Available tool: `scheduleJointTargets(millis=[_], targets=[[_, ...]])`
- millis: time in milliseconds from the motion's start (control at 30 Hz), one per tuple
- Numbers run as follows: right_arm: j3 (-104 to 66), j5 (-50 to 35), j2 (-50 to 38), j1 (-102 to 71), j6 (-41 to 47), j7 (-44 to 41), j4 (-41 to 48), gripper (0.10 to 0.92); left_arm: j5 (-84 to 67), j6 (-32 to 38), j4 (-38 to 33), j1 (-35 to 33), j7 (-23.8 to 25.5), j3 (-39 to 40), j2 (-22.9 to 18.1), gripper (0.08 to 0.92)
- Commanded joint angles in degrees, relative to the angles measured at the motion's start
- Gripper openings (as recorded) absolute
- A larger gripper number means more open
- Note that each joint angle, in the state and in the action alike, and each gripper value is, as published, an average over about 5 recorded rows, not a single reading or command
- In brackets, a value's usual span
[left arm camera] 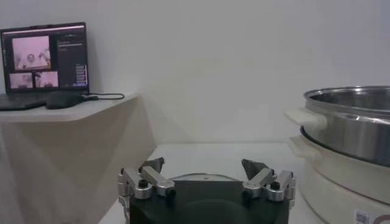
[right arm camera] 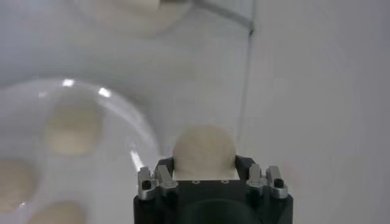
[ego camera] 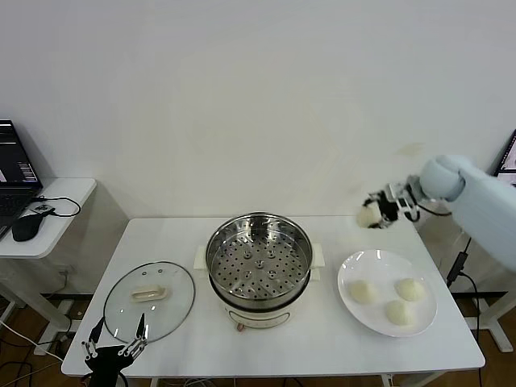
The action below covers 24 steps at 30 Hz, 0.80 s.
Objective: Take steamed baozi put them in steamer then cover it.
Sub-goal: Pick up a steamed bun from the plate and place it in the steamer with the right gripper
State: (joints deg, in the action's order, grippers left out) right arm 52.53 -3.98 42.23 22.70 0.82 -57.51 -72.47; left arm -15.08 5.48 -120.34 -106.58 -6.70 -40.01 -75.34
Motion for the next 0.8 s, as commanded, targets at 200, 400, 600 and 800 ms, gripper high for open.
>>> scheduleJointTargets(millis=[200,400,600,800], targets=[[15.12,-10.62,13.68,14.69,-3.42,3.04,-1.43,0.628,-0.31,0.17,-0.18,0.11,0.14,-0.6,0.1,0.823],[18.58,-7.68,22.27,13.25,-7.88,3.53,1.62,0.628,-0.57,0.21,-0.14,0.59,0.23,-1.46,0.08,0.823],[20.73,-2.23,28.18,10.75,-11.97,3.96,3.31,0.628,-1.23,0.27,0.41,1.04,0.39,-2.59,0.36,0.823],[21.95,4.07,32.21,8.46,-16.19,4.23,5.85,0.628,-1.58,0.31,0.56,1.33,0.44,-2.81,0.45,0.823]])
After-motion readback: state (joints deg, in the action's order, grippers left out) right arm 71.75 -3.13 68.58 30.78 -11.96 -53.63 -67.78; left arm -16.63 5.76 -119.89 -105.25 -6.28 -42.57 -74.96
